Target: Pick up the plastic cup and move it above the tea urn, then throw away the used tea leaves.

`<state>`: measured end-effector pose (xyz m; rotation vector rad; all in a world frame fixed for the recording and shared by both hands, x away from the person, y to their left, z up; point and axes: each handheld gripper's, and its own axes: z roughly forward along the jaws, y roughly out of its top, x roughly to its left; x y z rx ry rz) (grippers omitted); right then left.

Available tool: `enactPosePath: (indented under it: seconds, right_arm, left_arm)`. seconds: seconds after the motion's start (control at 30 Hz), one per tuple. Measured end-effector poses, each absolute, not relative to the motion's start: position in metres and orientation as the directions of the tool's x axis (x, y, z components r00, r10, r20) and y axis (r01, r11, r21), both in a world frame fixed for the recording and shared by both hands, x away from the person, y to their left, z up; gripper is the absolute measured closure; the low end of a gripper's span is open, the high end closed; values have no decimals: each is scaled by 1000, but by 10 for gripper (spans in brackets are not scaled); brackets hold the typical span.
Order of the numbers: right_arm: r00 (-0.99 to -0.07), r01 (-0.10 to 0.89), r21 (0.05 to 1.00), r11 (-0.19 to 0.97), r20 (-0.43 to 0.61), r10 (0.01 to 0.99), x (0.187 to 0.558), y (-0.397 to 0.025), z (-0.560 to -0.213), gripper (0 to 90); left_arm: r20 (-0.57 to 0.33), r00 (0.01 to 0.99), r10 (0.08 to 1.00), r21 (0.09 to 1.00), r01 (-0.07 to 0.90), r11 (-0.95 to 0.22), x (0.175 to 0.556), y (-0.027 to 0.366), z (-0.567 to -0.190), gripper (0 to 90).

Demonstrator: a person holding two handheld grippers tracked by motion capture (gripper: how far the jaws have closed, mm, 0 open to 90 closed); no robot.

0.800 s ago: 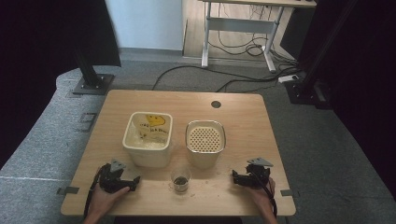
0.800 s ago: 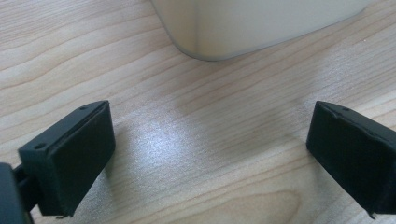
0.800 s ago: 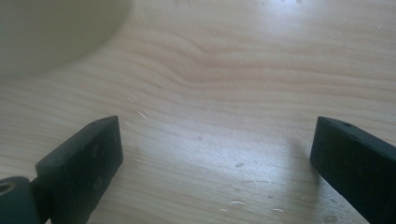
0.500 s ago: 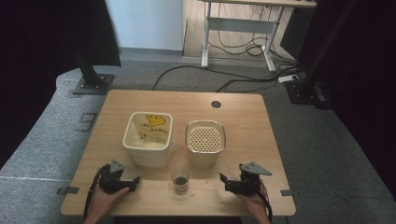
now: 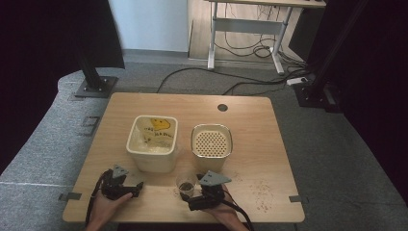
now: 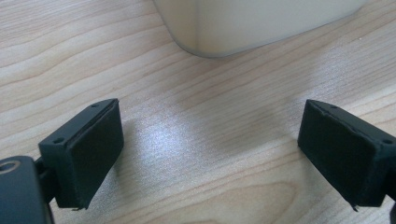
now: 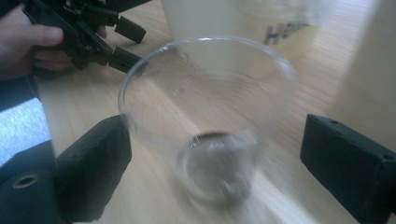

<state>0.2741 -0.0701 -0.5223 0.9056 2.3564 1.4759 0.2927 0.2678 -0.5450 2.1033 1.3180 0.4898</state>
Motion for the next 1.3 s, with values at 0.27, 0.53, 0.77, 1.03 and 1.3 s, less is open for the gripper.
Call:
enactPosePath:
  seconds: [0.27, 0.53, 0.77, 1.03, 1.3]
  right_arm:
    - [-801, 324, 888, 327, 74, 594, 287, -50, -534, 313]
    - [-781, 276, 928, 252, 64, 621, 278, -80, -513, 356]
    - [-719, 263, 954, 144, 94, 689, 271, -133, -487, 372]
    - [-641, 247, 967, 60, 117, 759, 268, -178, -477, 374]
    - [-591, 196, 980, 16, 105, 800, 267, -204, -454, 371]
  left_arm:
    - [-7, 442, 897, 662, 674, -328, 293, 269, -545, 70]
    - [-8, 438, 899, 664, 675, -323, 292, 270, -545, 80]
    - [-10, 434, 901, 671, 671, -316, 291, 271, -545, 95]
    - [-10, 433, 901, 671, 671, -315, 291, 271, -545, 93]
    - [-7, 435, 901, 670, 670, -318, 294, 271, -546, 78]
